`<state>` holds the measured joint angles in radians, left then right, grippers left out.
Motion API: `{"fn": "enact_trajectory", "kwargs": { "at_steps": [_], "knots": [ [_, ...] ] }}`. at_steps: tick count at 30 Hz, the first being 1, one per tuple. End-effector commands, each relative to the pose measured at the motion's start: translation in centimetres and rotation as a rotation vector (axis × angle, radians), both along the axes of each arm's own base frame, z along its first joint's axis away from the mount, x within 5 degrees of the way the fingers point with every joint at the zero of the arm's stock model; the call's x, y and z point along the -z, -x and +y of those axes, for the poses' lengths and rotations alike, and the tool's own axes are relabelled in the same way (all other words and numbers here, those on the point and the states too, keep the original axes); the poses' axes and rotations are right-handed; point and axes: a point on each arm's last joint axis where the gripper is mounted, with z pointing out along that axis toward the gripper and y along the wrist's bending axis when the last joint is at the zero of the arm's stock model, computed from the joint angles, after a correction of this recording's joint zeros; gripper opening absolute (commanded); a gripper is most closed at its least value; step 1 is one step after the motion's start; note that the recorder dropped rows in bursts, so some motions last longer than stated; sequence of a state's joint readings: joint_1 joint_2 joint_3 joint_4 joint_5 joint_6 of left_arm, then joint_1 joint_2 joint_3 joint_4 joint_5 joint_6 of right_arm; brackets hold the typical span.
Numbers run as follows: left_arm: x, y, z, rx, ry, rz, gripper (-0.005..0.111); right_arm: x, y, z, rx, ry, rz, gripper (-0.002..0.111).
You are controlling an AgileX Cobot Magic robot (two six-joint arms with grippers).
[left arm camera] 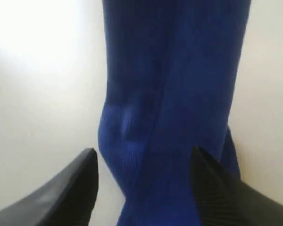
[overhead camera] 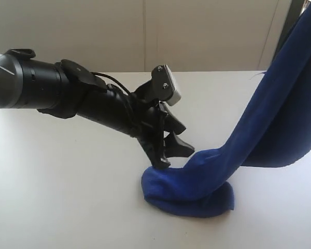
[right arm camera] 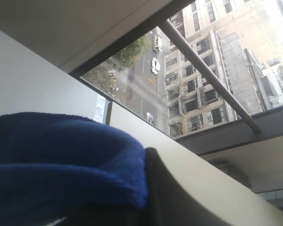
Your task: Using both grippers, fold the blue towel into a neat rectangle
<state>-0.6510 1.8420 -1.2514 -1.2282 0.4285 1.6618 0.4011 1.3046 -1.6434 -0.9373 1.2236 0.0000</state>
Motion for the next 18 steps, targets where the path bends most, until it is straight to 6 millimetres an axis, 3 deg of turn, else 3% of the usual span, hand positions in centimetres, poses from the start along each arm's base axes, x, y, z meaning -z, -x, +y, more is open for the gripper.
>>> {"fn": "enact_trajectory", "kwargs": {
  "at_steps": [1, 4, 7, 9, 11, 15, 18],
  "knots": [
    [-2.2, 0.5, -1.1, 0.093, 0.258, -0.085, 0.062, -0.4, 0.3, -0.2, 0.000, -0.006, -0.016, 0.000],
    [-2.8, 0.3, -1.2, 0.081, 0.312, -0.122, 0.062, -0.4, 0.3, -0.1, -0.001, -0.008, -0.015, 0.000],
    [-1.9, -0.9, -0.7, -0.058, 0.203, -0.134, 0.059, -0.5, 0.3, -0.2, 0.004, 0.000, -0.019, 0.000],
    [-1.1, -1.5, -0.1, -0.165, 0.140, -0.106, 0.051, -0.7, 0.3, -0.4, 0.018, 0.029, -0.031, 0.000],
    [-0.4, -1.5, 0.2, -0.193, 0.096, -0.092, 0.035, -1.0, 0.4, -0.7, 0.039, 0.069, -0.050, 0.000],
    [1.0, -0.2, 0.4, -0.063, 0.030, -0.075, 0.000, -1.8, 0.8, -1.3, 0.079, 0.137, -0.093, 0.000],
    [1.7, 0.1, 0.7, -0.047, -0.023, -0.060, 0.006, -1.8, 0.9, -1.2, 0.081, 0.111, -0.101, 0.000]
  ]
}}
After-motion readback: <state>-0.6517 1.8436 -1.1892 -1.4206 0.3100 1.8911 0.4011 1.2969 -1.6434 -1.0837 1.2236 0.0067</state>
